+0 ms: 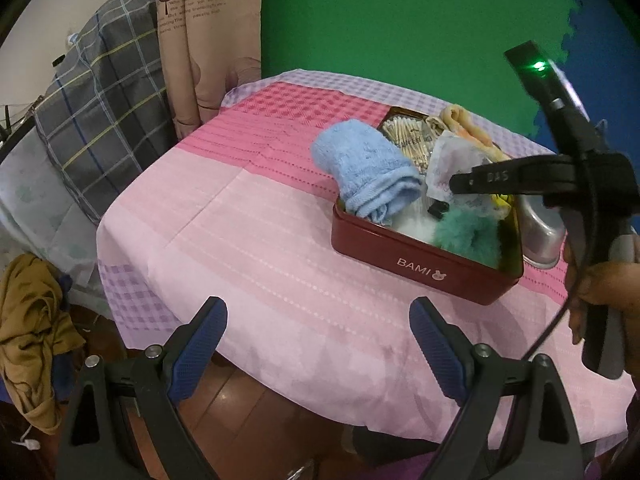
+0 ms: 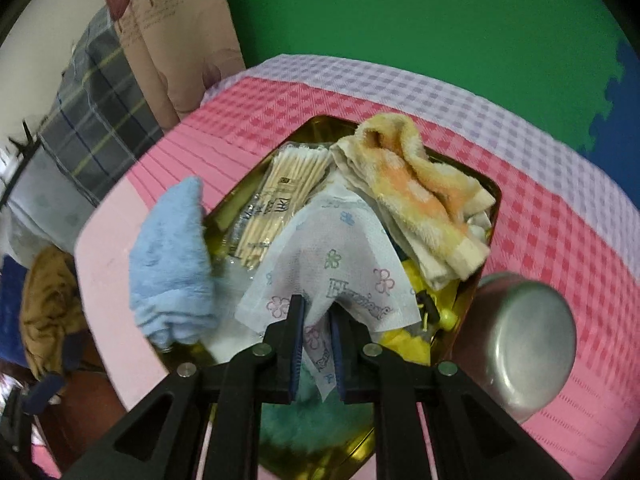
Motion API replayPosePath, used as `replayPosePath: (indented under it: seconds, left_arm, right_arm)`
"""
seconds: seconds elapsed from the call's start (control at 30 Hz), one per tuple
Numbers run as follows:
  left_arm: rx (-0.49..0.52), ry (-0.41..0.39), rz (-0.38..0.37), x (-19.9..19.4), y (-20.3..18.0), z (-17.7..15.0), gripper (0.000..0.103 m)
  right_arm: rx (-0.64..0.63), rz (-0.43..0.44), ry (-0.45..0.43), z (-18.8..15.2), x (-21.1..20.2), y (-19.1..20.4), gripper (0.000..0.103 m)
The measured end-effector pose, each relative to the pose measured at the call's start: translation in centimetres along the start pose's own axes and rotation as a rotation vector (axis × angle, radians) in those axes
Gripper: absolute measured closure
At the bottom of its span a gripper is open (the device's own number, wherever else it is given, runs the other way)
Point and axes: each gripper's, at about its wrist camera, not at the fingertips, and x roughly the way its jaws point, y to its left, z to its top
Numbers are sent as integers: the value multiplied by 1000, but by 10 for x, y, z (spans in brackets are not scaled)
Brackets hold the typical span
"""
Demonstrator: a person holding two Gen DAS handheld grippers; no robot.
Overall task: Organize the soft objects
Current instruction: 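Carry the white wet-wipe packet over the tin tray with the right tool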
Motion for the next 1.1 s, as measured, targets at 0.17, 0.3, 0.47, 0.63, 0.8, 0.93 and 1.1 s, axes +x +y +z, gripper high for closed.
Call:
replayPosePath:
  seconds: [0.17,0.3,0.47,0.63,0.8,0.93,1.1]
  left_arm:
    - [-10,13,0,3,1,1,12]
    - [-30,28,5,6,5,0,12]
    - [-44,35,10,8,8,0,12]
    - [-42,44,-3,12,13,6,12]
    - [-128,1,-49,18,41,34,13]
    - [-194,59,-168,47,58,67,13]
    - [-225,90,-177,59,58,79,13]
  right_arm:
    - [-31,-18,20,3,12,-2,90]
    - [15,21,-12,1,3,-11,87]
    - [42,44,-76,-5,-19,-20,82]
    - [52,91,-127,-14,-35,-26,80]
    - [53,187,-140,-24,-41,-29,80]
    - [47,168,-90,-28,-32,-31,80]
    - [94,232,-125,-24,-44,-44,80]
